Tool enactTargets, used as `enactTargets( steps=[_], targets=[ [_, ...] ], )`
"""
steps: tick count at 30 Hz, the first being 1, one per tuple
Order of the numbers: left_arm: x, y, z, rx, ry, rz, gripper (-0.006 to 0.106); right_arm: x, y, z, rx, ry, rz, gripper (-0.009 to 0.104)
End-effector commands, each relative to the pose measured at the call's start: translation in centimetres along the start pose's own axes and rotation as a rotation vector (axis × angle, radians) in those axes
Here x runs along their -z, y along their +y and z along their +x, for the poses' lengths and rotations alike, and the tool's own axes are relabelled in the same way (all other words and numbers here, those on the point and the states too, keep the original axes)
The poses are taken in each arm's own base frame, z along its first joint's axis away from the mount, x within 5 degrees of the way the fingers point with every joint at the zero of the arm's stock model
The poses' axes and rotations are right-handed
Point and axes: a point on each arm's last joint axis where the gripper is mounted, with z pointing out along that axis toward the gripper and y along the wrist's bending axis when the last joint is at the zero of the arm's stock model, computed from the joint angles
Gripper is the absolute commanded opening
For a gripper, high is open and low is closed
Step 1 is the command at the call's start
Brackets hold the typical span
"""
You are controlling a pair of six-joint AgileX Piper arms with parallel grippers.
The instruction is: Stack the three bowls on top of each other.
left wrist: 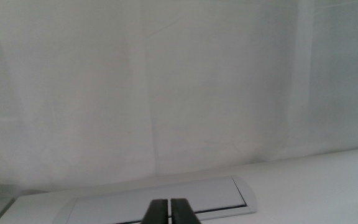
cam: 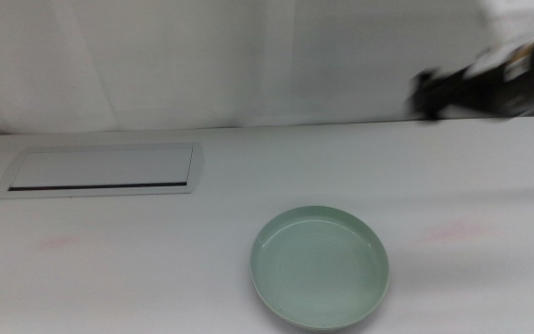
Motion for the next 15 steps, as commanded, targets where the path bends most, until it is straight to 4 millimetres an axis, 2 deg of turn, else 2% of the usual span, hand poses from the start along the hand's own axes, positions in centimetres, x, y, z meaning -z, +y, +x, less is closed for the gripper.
enactTargets(
  steps=[1, 4, 6, 7, 9, 12, 13, 15],
  targets=[
    [0.1, -0.1, 1.2, 0.006, 0.005, -0.005, -0.003, 2.3, -3.5, -1.0, 0.021, -0.032, 0.091, 0.101],
    [0.1, -0.1, 1.2, 0.006, 0.005, -0.005, -0.003, 5.3, -7.5, -0.9, 0.005, -0.043, 0.188, 0.097],
    [0.1, -0.1, 1.2, 0.006, 0.005, -0.005, -0.003, 7.2, -9.6, -0.6, -0.021, -0.047, 0.242, 0.091],
    [0.1, -0.1, 1.2, 0.006, 0.005, -0.005, -0.003, 8.4, -10.5, -0.4, -0.020, -0.055, 0.264, 0.083],
    [0.1, -0.1, 1.2, 0.006, 0.005, -0.005, -0.003, 10.8, -11.5, -0.2, -0.037, -0.097, 0.287, 0.060],
    [0.1, -0.1, 1.2, 0.006, 0.005, -0.005, -0.003, 14.8, -11.6, 0.1, -0.076, -0.200, 0.300, 0.002],
    [0.1, -0.1, 1.2, 0.006, 0.005, -0.005, -0.003, 16.1, -11.3, 0.3, -0.072, -0.236, 0.307, -0.003],
    [0.1, -0.1, 1.2, 0.006, 0.005, -0.005, -0.003, 18.6, -10.8, 0.8, -0.057, -0.303, 0.319, -0.003]
  ],
)
